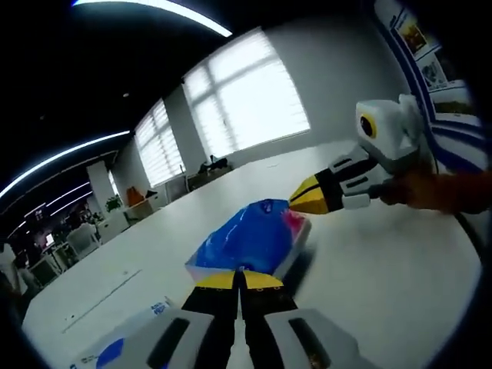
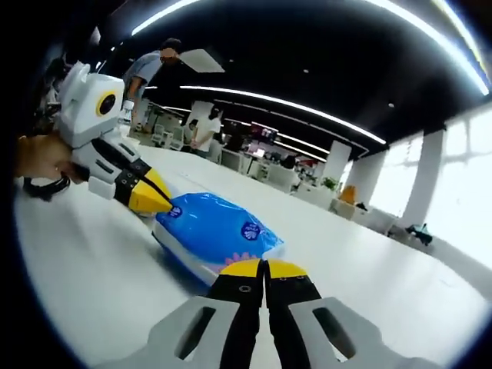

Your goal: Arrange the tabletop items into an orderly group along one side of the table until the central work area is clear of visible clutter.

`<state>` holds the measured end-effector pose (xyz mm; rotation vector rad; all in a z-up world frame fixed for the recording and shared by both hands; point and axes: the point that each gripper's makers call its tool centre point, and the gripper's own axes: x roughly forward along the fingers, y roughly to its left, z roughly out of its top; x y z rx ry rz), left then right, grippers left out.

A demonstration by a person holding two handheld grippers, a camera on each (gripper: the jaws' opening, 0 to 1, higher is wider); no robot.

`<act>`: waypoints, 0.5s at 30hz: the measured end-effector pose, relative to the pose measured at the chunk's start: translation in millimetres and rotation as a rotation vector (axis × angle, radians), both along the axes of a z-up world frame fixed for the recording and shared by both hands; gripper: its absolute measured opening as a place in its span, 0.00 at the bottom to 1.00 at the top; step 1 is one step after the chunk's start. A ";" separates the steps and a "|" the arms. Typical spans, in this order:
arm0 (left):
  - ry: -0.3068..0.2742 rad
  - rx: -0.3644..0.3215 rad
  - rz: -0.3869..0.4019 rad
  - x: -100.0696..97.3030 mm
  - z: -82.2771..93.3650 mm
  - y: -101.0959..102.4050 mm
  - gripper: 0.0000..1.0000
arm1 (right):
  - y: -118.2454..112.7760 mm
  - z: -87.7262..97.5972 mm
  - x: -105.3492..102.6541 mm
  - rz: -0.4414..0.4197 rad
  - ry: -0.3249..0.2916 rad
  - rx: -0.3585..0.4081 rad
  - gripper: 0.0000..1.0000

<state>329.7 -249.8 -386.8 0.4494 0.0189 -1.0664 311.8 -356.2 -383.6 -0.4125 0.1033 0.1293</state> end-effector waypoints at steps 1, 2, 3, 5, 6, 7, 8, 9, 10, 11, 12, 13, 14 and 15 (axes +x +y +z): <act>-0.008 0.004 0.002 1.5 1.0 1.2 0.00 | 1.1 1.5 0.2 0.001 -0.004 -0.012 0.00; -0.017 0.005 0.001 2.0 2.3 1.8 0.00 | 2.3 3.8 0.4 0.000 -0.015 -0.026 0.00; -0.024 0.014 -0.004 2.1 2.6 2.0 0.00 | 3.9 5.3 0.6 0.003 -0.018 -0.043 0.00; -0.042 0.019 -0.001 4.1 5.9 4.4 0.00 | 7.1 7.8 0.8 0.008 -0.025 -0.066 0.00; -0.045 0.018 0.000 5.0 7.8 6.0 0.00 | 9.0 9.0 0.7 0.012 -0.028 -0.073 0.00; -0.047 0.014 0.001 6.0 9.7 7.4 0.00 | 10.4 10.2 0.9 0.012 -0.032 -0.081 0.00; -0.050 0.011 0.003 6.9 11.5 8.7 0.00 | 11.8 11.9 1.0 0.013 -0.039 -0.093 0.00; -0.057 0.010 0.005 7.4 13.2 9.6 0.00 | 13.2 13.9 2.3 0.014 -0.049 -0.106 0.00; -0.066 0.013 0.005 7.7 14.5 10.4 0.00 | 14.0 14.7 2.8 0.013 -0.050 -0.111 0.00; -0.071 0.013 0.006 7.9 15.6 11.2 0.00 | 16.0 17.6 3.7 0.010 -0.064 -0.124 0.00; -0.088 0.017 0.006 8.1 18.2 12.6 0.00 | 17.3 18.8 4.1 0.010 -0.068 -0.131 0.00; -0.099 0.020 0.008 8.5 20.0 13.9 0.00 | 18.6 20.6 4.8 0.008 -0.074 -0.141 0.00; -0.108 0.019 0.010 8.8 21.8 15.1 0.00 | 20.3 22.3 5.5 0.009 -0.080 -0.145 0.00; -0.114 0.023 0.012 9.2 22.8 16.3 0.00 | 22.2 23.0 6.5 0.013 -0.077 -0.149 0.00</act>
